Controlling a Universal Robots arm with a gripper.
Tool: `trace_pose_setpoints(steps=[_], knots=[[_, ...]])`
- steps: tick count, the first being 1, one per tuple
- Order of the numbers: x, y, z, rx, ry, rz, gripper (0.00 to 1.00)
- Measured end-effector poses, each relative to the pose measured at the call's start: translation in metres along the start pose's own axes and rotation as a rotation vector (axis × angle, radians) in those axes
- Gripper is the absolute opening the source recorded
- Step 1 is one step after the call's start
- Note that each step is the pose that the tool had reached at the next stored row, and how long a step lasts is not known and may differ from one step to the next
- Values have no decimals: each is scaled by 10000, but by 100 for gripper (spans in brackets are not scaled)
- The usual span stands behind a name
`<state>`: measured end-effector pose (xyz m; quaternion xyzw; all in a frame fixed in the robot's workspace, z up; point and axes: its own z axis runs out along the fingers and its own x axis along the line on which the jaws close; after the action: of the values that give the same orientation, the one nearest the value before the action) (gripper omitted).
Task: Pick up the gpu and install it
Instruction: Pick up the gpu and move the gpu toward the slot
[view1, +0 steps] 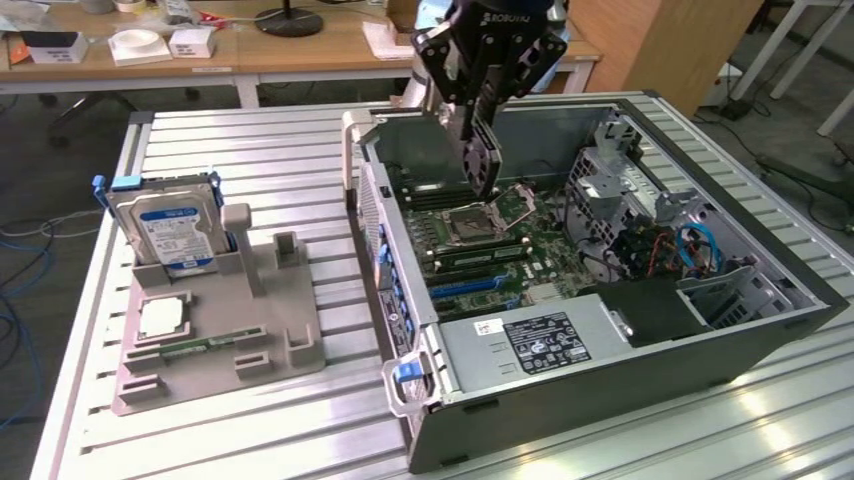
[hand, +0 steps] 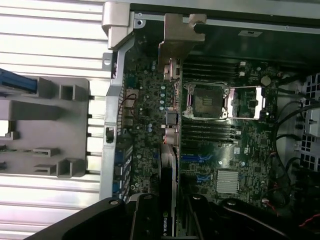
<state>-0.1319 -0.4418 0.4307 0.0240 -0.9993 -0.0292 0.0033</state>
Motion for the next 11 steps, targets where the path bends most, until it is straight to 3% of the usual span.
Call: trace_pose_setpoints(steps=[11], knots=[[-199,-9,0,0,-9,173,26]])
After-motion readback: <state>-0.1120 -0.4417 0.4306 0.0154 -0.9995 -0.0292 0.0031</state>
